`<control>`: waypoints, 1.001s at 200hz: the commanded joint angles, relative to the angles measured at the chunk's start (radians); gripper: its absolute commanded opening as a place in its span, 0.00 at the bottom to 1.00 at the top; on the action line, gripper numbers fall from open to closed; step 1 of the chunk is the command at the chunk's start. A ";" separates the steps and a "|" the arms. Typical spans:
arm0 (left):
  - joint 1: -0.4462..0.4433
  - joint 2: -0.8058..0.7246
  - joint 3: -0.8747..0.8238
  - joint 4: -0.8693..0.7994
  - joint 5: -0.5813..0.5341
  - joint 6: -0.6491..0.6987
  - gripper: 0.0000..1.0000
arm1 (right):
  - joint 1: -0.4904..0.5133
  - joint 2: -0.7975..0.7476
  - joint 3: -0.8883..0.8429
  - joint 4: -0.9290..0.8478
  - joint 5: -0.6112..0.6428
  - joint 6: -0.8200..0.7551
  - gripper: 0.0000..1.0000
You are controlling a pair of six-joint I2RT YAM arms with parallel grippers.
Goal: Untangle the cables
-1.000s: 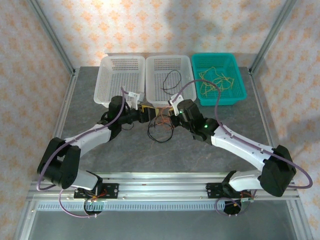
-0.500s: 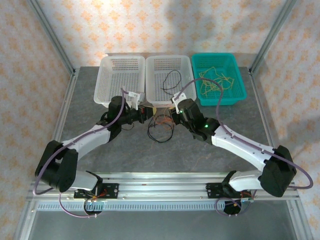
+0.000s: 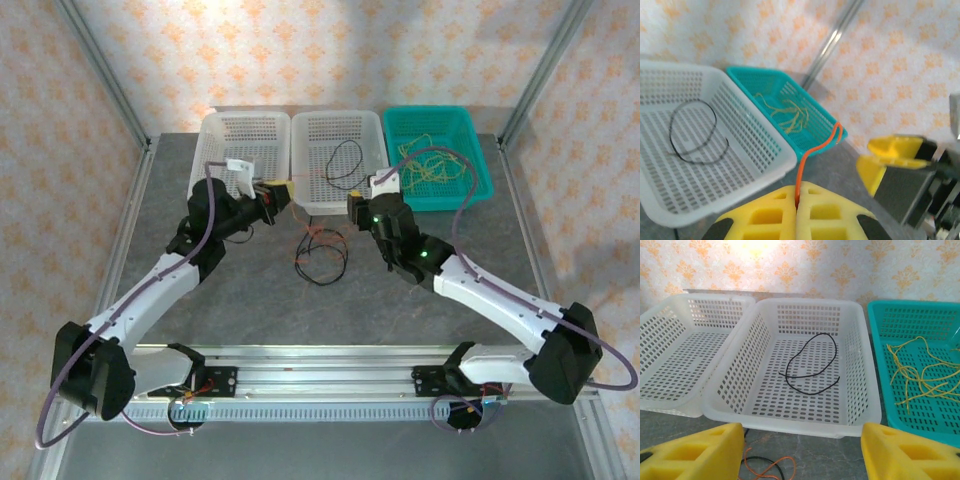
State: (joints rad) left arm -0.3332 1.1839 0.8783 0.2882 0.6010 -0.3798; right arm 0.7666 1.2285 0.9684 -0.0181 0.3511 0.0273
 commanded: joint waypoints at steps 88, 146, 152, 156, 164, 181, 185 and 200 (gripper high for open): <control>0.183 0.091 0.327 -0.154 -0.262 0.095 0.00 | 0.066 0.226 0.049 0.117 -0.144 0.206 0.64; 0.295 0.277 0.515 -0.185 -0.285 0.083 0.00 | 0.099 0.341 0.072 0.126 -0.120 0.420 0.74; 0.300 0.295 0.522 -0.172 -0.285 0.081 0.00 | 0.103 0.353 0.067 0.137 -0.118 0.441 0.74; 0.303 0.307 0.527 -0.163 -0.285 0.079 0.00 | 0.105 0.361 0.062 0.145 -0.119 0.453 0.74; 0.308 0.332 0.540 -0.151 -0.288 0.076 0.00 | 0.108 0.378 0.058 0.149 -0.114 0.485 0.73; 0.313 0.385 0.568 -0.121 -0.300 0.078 0.00 | 0.109 0.410 0.056 0.146 -0.114 0.535 0.73; 0.313 0.398 0.574 -0.114 -0.302 0.079 0.00 | 0.109 0.415 0.056 0.144 -0.113 0.538 0.72; 0.315 0.452 0.606 -0.104 -0.312 0.087 0.00 | 0.109 0.419 0.054 0.137 -0.099 0.540 0.72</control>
State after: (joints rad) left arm -0.0250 1.5764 1.4178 0.1318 0.3191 -0.3046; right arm 0.8696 1.6341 1.0145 0.1059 0.2169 0.4942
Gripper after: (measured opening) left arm 0.049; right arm 0.722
